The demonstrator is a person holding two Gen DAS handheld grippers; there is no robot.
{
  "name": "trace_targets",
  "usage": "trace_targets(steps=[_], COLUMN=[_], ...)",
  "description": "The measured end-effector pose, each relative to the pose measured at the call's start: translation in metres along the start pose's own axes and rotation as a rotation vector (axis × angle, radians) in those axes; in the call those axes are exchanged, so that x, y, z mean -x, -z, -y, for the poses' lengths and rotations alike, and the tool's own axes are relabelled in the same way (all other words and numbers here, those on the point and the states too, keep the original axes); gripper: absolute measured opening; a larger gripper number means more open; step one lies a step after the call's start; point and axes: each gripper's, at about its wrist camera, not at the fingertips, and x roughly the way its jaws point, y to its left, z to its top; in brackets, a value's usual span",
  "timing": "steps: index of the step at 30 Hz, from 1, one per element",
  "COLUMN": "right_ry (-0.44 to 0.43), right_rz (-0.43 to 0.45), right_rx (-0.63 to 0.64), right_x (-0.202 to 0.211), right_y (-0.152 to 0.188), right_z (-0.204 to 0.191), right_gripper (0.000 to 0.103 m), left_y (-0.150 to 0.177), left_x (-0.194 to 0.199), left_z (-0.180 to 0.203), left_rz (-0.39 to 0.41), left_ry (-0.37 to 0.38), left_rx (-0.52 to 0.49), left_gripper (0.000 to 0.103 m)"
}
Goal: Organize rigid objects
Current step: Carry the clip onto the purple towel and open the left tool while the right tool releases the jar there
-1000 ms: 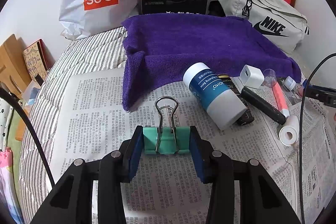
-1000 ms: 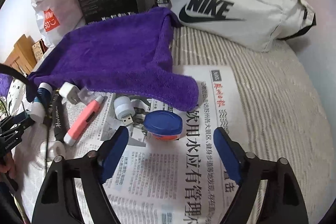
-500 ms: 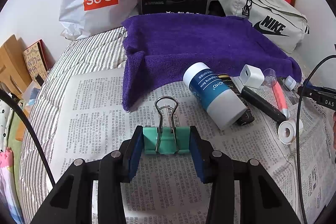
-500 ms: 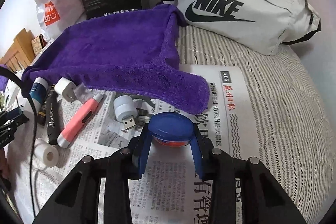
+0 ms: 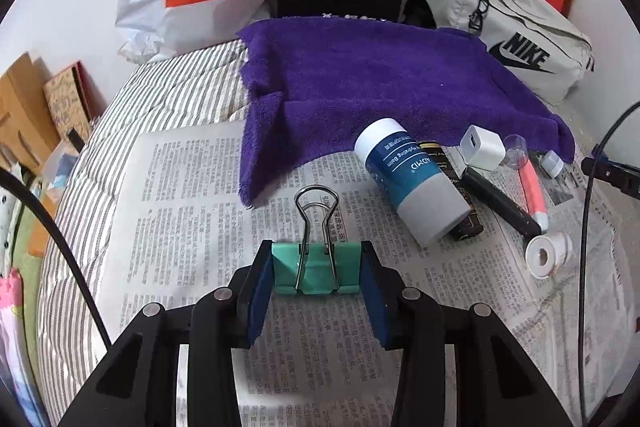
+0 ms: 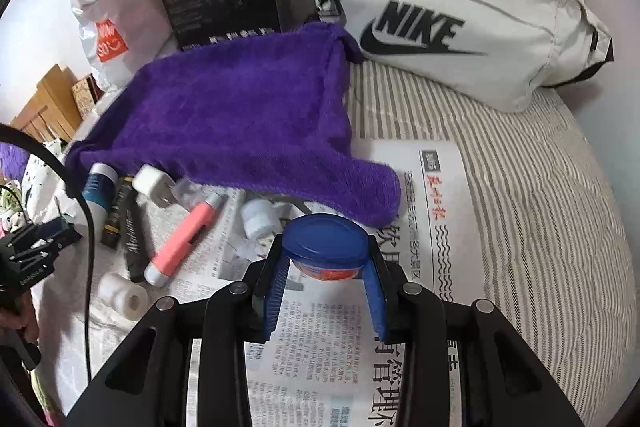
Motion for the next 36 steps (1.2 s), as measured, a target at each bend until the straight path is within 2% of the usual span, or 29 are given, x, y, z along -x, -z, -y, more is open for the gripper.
trace_targets(steps=[2, 7, 12, 15, 20, 24, 36], right_ry=[0.0, -0.007, -0.05, -0.069, -0.088, -0.099, -0.099], right_rz=[0.012, 0.02, 0.021, 0.042, 0.032, 0.031, 0.046], right_rx=[0.011, 0.034, 0.039, 0.047, 0.076, 0.095, 0.142], right_x=[0.006, 0.014, 0.015, 0.016, 0.006, -0.005, -0.043], right_y=[-0.003, -0.014, -0.031, -0.044, -0.064, -0.077, -0.13], right_z=[-0.003, -0.009, -0.013, -0.016, -0.027, -0.035, -0.053], right_gripper=[0.036, 0.036, 0.036, 0.036, 0.036, 0.036, 0.036], left_y=[0.0, -0.005, -0.024, -0.038, -0.064, -0.087, -0.153], left_x=[0.005, 0.023, 0.038, 0.043, 0.038, 0.029, -0.013], left_z=[-0.002, -0.007, -0.012, -0.012, -0.01, -0.007, -0.008], left_rz=[-0.004, 0.027, 0.055, 0.077, 0.072, 0.079, 0.08], left_ry=[0.022, 0.008, 0.018, -0.003, 0.032, 0.019, 0.083], left_rx=[0.018, 0.046, 0.074, 0.074, 0.047, 0.019, 0.02], left_gripper=[0.039, 0.039, 0.039, 0.039, 0.039, 0.039, 0.039])
